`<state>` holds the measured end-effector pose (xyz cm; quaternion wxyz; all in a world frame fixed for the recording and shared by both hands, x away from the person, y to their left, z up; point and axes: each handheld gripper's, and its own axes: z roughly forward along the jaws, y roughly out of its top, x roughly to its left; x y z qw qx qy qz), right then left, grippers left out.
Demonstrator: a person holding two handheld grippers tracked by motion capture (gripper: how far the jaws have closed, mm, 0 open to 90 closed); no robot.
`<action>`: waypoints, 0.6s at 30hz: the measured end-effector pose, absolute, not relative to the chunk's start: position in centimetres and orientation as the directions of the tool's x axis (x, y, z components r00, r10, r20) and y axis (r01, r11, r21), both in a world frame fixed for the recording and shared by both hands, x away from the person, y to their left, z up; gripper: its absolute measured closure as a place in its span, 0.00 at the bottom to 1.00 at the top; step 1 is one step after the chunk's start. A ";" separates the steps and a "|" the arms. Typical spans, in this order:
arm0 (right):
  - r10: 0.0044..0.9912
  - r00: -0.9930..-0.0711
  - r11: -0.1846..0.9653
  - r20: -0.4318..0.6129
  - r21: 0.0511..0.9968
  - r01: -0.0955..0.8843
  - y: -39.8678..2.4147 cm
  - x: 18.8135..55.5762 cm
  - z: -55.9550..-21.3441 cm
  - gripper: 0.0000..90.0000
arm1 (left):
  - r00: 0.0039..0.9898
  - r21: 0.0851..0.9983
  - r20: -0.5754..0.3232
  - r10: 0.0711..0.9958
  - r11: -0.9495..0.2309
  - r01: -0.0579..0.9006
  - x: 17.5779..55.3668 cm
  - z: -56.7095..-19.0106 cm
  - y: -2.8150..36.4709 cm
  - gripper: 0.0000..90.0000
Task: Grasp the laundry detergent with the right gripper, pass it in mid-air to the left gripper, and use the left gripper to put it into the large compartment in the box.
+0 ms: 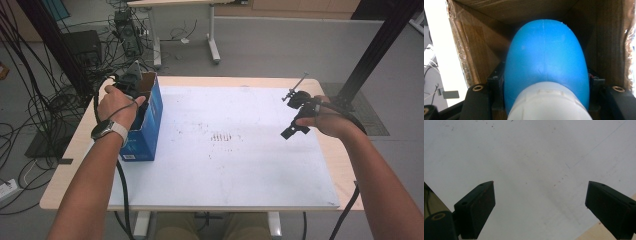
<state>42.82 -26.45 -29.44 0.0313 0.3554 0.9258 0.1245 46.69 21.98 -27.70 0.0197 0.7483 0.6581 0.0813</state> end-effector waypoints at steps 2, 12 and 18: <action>0.663 -0.748 0.719 0.030 0.254 0.647 -26.4 42.8 -29.4 0.10 | 0.124 0.135 0.097 0.988 -0.136 0.981 46.7 -27.7 22.0 0.42; 0.666 -0.745 0.716 0.026 0.257 0.649 -26.5 42.7 -29.1 0.10 | 0.120 0.134 0.096 0.988 -0.132 0.982 46.6 -27.7 22.0 0.42; 0.668 -0.744 0.715 0.026 0.256 0.651 -26.6 42.6 -29.2 0.10 | 0.121 0.137 0.096 0.988 -0.134 0.982 46.6 -27.7 22.0 0.42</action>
